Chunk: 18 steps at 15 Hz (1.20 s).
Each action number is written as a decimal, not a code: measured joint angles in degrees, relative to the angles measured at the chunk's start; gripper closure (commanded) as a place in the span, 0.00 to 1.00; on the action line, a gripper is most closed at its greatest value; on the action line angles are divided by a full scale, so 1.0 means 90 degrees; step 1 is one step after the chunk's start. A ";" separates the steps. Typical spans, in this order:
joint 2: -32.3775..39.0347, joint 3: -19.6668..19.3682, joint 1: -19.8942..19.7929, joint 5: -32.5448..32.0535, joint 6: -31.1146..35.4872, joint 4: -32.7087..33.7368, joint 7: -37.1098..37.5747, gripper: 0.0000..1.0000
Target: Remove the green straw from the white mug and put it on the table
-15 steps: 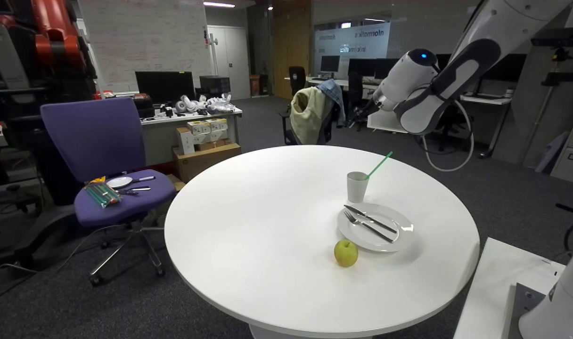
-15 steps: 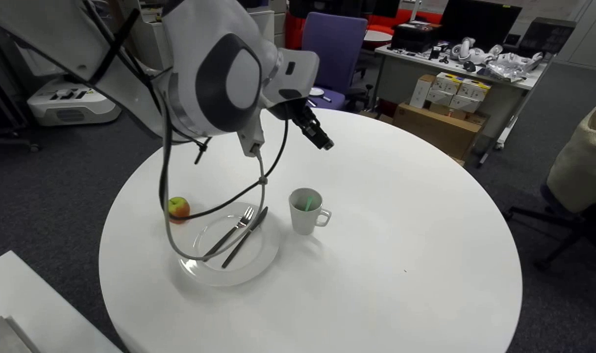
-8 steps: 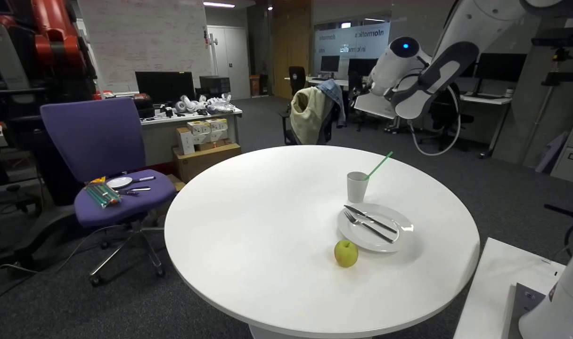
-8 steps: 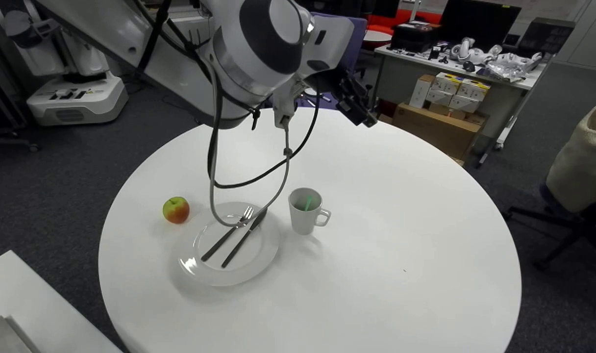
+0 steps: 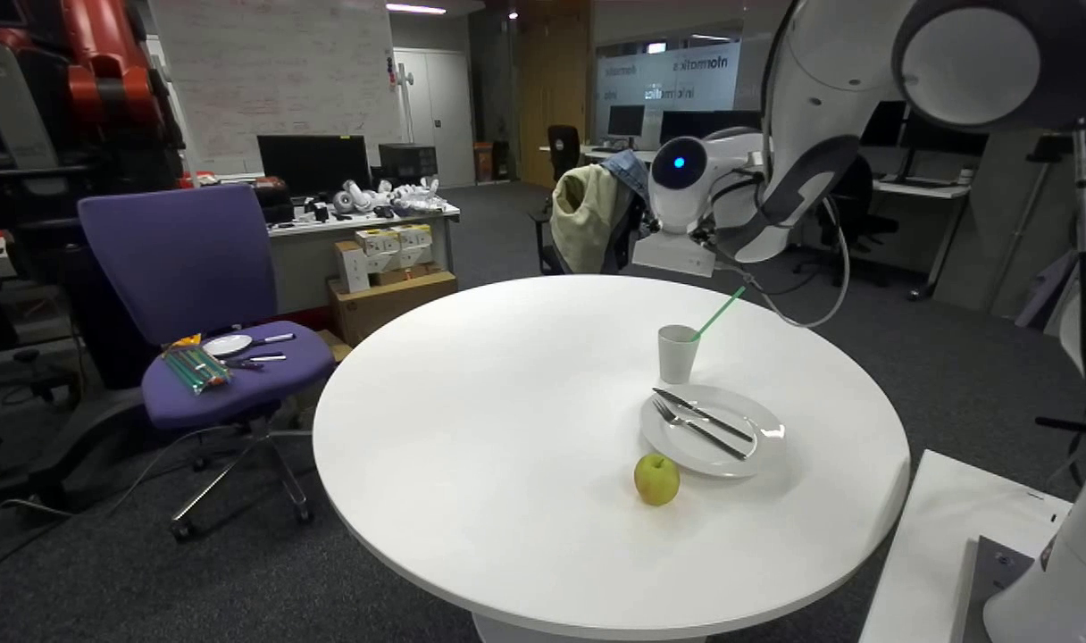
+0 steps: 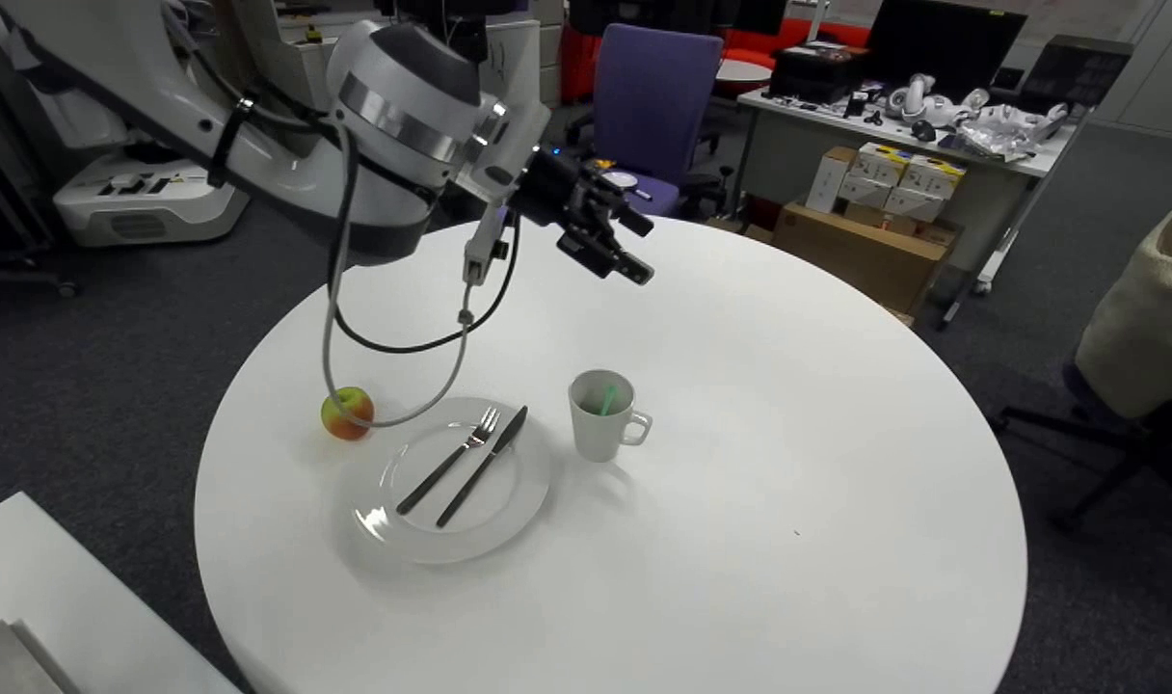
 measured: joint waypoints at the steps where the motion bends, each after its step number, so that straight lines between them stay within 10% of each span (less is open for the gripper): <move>1: 0.0167 -0.0086 0.0332 -0.0077 -0.0162 -0.0200 0.0254 0.00; 7: 0.0666 -0.0056 0.1305 -0.0129 -0.0890 -0.0948 0.1170 0.00; 18: 0.0697 -0.0006 0.0897 -0.0132 -0.1153 -0.1193 0.1496 0.00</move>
